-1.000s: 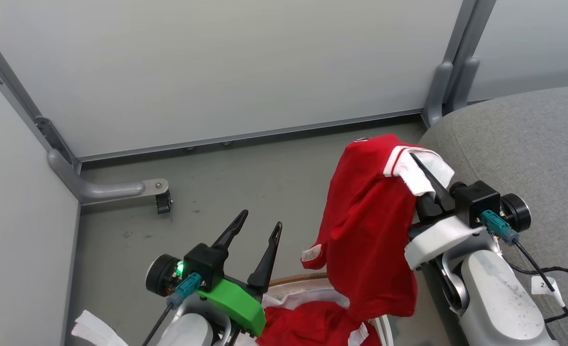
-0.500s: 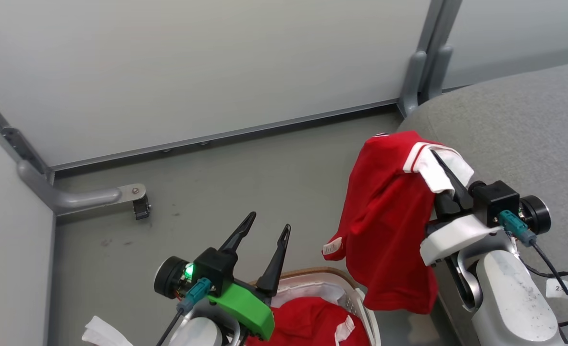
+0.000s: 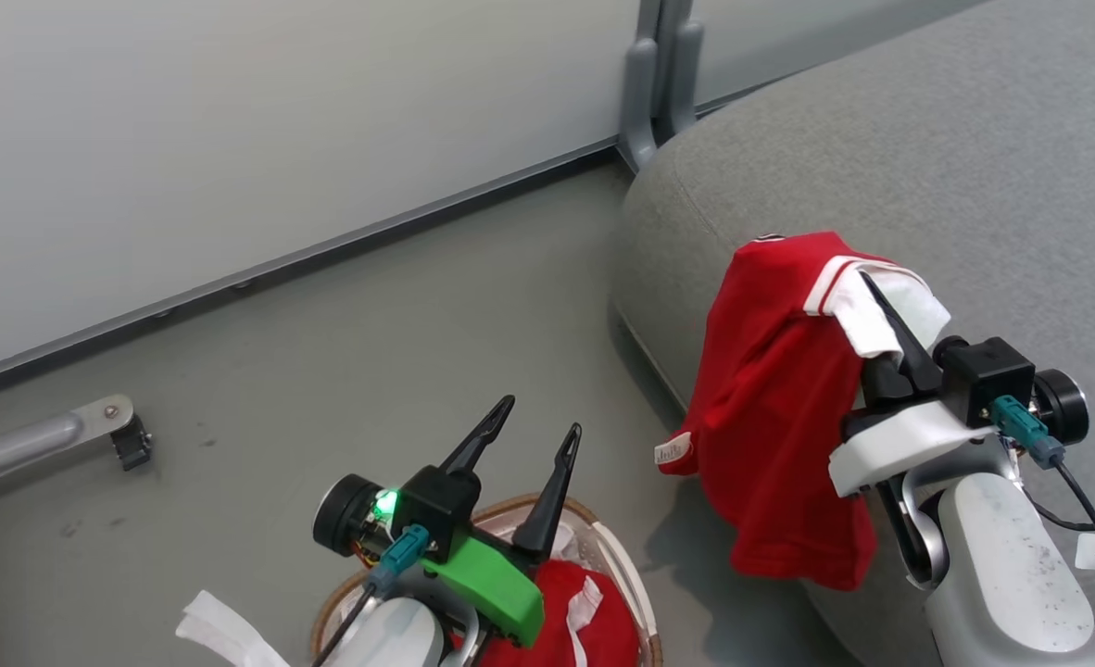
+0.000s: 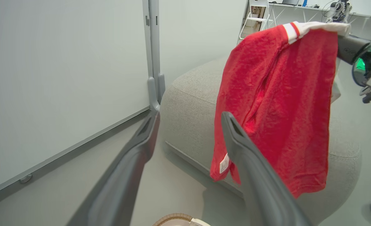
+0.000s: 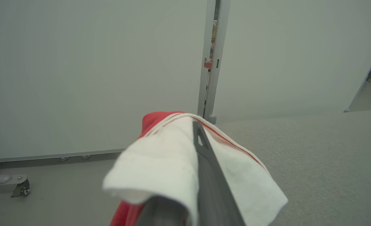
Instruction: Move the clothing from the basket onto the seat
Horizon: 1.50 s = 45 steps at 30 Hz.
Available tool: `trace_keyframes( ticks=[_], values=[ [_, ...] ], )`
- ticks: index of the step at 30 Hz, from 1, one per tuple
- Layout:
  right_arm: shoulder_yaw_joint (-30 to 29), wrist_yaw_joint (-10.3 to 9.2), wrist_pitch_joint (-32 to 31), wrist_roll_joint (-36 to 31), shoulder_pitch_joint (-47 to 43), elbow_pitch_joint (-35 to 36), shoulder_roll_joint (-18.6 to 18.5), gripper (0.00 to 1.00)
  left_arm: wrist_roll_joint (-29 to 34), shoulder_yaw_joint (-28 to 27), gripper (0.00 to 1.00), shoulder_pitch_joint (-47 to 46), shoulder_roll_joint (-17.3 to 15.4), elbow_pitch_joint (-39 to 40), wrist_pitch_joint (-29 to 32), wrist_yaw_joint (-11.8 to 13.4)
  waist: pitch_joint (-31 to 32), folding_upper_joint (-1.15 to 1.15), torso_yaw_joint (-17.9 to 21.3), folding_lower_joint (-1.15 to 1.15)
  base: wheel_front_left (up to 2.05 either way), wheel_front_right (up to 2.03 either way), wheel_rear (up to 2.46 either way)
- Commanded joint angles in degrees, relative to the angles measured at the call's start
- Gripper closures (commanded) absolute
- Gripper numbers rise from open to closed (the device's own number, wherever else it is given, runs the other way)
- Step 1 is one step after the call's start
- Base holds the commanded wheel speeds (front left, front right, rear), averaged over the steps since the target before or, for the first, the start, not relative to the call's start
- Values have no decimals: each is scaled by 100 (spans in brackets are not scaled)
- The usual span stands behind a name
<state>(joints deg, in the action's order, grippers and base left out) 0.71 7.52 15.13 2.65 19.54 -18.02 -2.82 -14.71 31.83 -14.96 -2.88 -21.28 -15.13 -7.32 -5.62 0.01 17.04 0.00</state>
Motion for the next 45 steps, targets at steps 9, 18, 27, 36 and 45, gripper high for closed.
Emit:
trace_keyframes(
  ticks=[9, 18, 27, 36, 45],
  values=[
    [-94, -6, 4, 142, 72, 67, -14, 100, -15, 159, 0, -239, -12, -71, -3, -25, -422, -1, 760, 0, 0, 0, 0],
    [-294, -6, 4, 75, 175, 138, -15, 100, 58, 329, 0, -400, -59, -59, -2, -26, -692, -1, 709, 0, 0, 0, 0],
    [-1016, -6, 4, -425, 1249, 281, -48, 100, 165, 346, 0, -737, -235, -16, -2, -26, -1427, -1, 512, 0, 0, 0, 0],
    [-2028, -7, 3, -793, 2780, 281, -1125, 100, 337, 436, 0, -1222, -377, -9, -2, -25, -2255, -1, 166, 0, 0, 0, 0],
    [-2839, -6, 4, -938, 3577, -163, -2215, 100, 469, 484, 0, -1636, -412, 25, -2, -20, -2949, -1, -315, 0, 0, 0, 0]
  ],
)
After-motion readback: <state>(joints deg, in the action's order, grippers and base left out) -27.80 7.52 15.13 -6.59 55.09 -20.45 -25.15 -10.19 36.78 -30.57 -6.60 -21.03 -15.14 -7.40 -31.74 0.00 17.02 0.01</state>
